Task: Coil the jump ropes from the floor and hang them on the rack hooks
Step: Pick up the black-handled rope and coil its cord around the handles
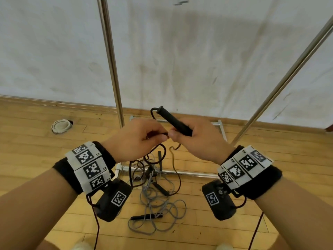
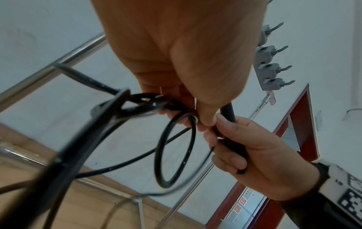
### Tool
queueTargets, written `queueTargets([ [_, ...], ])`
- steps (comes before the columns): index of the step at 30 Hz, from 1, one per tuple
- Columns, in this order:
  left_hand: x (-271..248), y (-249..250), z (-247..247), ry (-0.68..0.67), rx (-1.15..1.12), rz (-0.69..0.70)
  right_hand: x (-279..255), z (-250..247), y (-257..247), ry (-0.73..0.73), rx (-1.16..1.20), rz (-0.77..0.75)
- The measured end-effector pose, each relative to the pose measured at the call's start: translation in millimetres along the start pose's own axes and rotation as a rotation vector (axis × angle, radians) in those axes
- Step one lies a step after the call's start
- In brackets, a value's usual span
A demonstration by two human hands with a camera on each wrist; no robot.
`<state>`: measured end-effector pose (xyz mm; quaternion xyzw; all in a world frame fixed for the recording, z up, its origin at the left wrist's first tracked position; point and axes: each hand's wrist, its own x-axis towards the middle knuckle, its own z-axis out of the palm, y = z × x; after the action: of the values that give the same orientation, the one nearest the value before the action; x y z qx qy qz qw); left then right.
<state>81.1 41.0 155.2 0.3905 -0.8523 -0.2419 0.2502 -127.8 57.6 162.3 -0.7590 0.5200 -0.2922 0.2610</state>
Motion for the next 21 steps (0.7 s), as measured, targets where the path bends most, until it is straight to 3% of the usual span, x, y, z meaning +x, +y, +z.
queueTargets([
  [5, 0, -4, 2, 0.018, 0.017, 0.001, 4, -5, 0, -0.021, -0.058, -0.017],
  [13, 0, -24, 0, -0.106, 0.183, -0.195, 3, -35, 5, 0.242, 0.02, -0.016],
  [21, -2, -25, 1, -0.14, 0.217, -0.215, 0, -43, 19, 0.246, -0.087, 0.052],
])
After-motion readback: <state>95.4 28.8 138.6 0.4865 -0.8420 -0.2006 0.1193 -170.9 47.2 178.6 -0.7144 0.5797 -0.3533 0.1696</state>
